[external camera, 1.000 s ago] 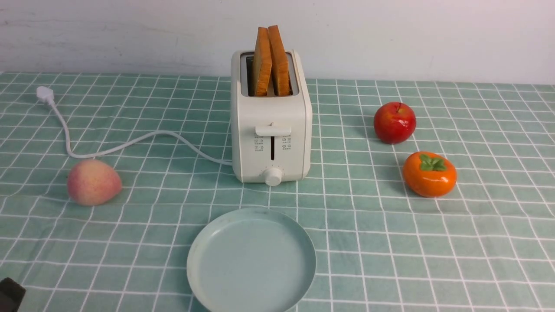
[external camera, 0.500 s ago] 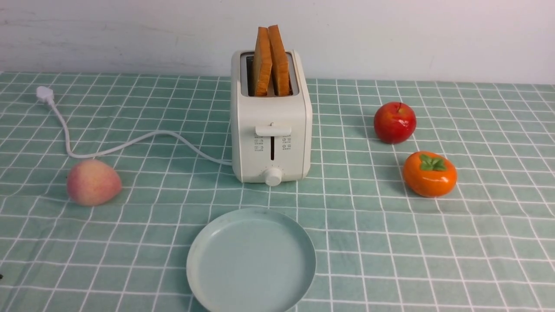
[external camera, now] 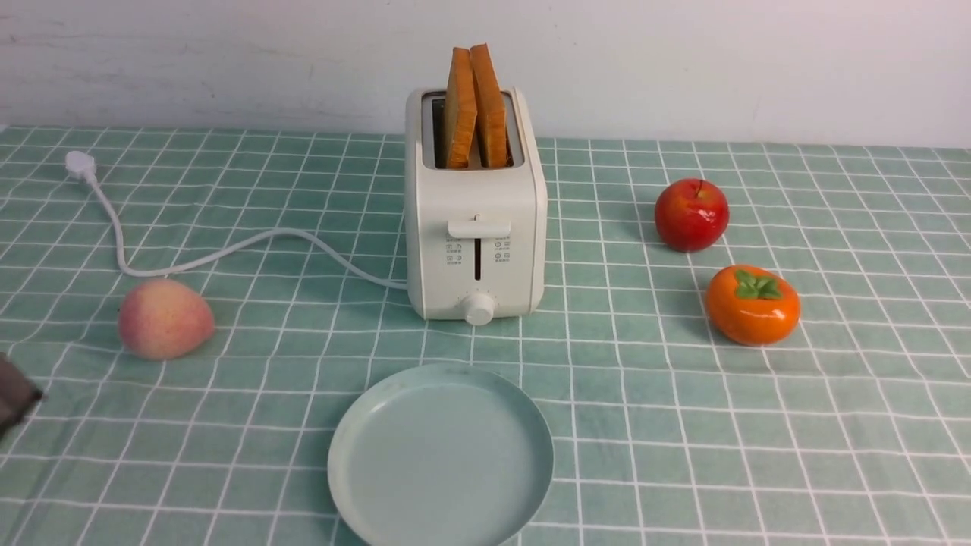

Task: Take toasted bread from bread machine on blue coffee table place on plate.
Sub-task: 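Grasp the toast slice in the toaster and pull it up out of the slot with the right gripper, then place the held slice of bread on top of the slice on the plate with the right gripper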

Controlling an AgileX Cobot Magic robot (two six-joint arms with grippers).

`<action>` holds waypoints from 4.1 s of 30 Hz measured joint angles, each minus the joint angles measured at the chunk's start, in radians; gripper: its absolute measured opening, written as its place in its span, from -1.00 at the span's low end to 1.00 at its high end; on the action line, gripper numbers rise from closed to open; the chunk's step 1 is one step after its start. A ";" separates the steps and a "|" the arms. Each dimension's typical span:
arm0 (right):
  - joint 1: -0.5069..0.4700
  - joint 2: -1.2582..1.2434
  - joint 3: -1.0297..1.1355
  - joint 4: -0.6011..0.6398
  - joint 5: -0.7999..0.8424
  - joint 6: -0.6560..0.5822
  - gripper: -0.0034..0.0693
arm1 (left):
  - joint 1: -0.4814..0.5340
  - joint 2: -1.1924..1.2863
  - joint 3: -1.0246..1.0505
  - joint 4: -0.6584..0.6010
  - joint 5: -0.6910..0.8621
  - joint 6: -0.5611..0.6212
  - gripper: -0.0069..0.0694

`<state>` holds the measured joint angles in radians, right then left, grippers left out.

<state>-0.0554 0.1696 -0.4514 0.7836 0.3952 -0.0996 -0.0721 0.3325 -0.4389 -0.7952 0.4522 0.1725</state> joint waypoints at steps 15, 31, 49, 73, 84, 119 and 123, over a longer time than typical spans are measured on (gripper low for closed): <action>0.018 0.917 -0.773 -0.123 0.708 -0.101 -0.90 | 0.000 0.470 -0.129 0.493 0.401 -0.208 -0.86; 0.446 1.746 -1.565 -0.460 0.612 -0.045 -0.15 | 0.000 0.467 -0.129 0.529 0.424 -0.240 -0.86; 0.480 1.986 -1.759 -0.563 0.309 -0.041 0.67 | 0.000 0.467 -0.129 0.528 0.442 -0.242 -0.86; 0.490 2.031 -1.761 -0.522 0.212 -0.063 0.46 | 0.000 0.467 -0.129 0.533 0.413 -0.242 -0.86; 0.490 2.025 -1.763 -0.523 0.221 -0.063 0.46 | 0.000 0.467 -0.129 0.541 0.391 -0.242 -0.86; 0.490 1.510 -1.755 -0.531 0.865 -0.063 -0.74 | 0.000 0.467 -0.129 0.542 0.413 -0.242 -0.86; 0.490 1.485 -1.628 -0.415 0.867 -0.070 -0.74 | 0.000 0.467 -0.129 0.542 0.413 -0.242 -0.86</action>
<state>0.4346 1.6549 -2.0791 0.3687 1.2625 -0.1696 -0.0721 0.7996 -0.5683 -0.2530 0.8653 -0.0694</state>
